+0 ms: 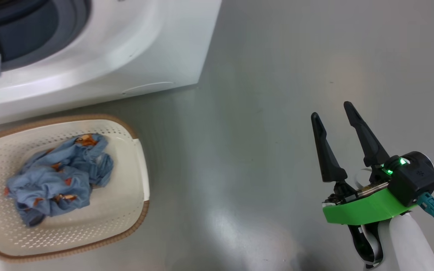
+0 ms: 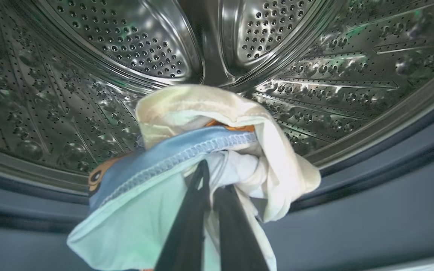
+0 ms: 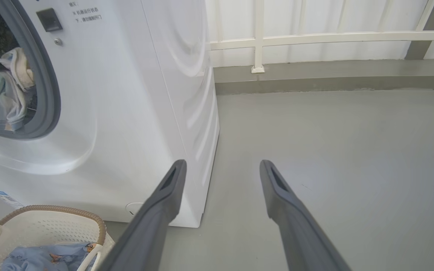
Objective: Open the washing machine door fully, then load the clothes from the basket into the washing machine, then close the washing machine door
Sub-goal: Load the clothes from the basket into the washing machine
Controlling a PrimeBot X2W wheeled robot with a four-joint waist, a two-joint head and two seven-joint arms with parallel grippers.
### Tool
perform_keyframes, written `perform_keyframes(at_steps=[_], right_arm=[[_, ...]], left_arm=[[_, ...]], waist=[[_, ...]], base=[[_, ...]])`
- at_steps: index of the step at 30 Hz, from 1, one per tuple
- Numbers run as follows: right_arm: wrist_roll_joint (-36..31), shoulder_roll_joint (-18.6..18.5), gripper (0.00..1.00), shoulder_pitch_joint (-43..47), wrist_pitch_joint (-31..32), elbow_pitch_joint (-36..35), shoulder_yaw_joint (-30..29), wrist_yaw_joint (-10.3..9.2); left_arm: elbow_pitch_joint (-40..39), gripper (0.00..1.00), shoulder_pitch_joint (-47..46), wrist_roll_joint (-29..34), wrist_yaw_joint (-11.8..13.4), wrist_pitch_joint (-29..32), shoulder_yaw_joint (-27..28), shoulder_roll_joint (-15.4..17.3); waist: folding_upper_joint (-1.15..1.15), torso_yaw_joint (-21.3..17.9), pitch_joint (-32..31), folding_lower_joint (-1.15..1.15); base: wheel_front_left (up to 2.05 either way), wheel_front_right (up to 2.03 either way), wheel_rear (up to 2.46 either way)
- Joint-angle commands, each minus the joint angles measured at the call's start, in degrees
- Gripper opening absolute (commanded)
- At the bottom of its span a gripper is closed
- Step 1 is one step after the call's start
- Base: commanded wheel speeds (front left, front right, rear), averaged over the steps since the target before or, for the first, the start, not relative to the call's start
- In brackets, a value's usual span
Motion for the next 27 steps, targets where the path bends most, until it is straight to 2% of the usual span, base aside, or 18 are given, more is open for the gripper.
perform_keyframes(at_steps=[1, 7, 13, 19, 27], right_arm=[[0.7, 0.3, 1.0, -0.4, -0.3, -1.1, 1.8, 0.09], [1.9, 0.3, 1.0, -1.1, -0.3, -1.1, 2.7, 0.09], [3.3, 0.3, 1.0, -1.9, -0.3, -1.4, 3.4, 0.09], [4.4, 0.3, 1.0, -2.9, -0.3, -1.6, 4.1, 0.09], [5.4, 0.3, 1.0, -4.0, -0.3, -1.6, 4.6, 0.09]], left_arm=[[0.3, 0.0, -2.8, 0.7, 0.7, 0.5, 2.3, 4.0], [4.4, 0.0, -7.8, 2.5, 1.2, -0.1, 2.1, 5.2], [9.0, 0.0, -14.1, 5.1, 1.4, -3.9, 2.2, 6.7], [13.5, 0.0, -20.6, 7.5, 1.2, -10.3, 2.4, 7.5], [17.5, 0.0, -25.7, 10.8, 2.5, -22.2, 2.7, 7.6]], waist=[[0.0, -2.0, 1.3, 0.0], [0.0, -4.6, 3.1, 0.0], [0.0, -7.1, 6.0, 0.0], [0.0, -8.9, 8.6, 0.0], [0.0, -10.2, 10.9, 0.0]], base=[[0.0, 0.0, 0.0], [0.0, 0.0, 0.0], [0.0, 0.0, 0.0], [0.0, 0.0, 0.0], [0.0, 0.0, 0.0]])
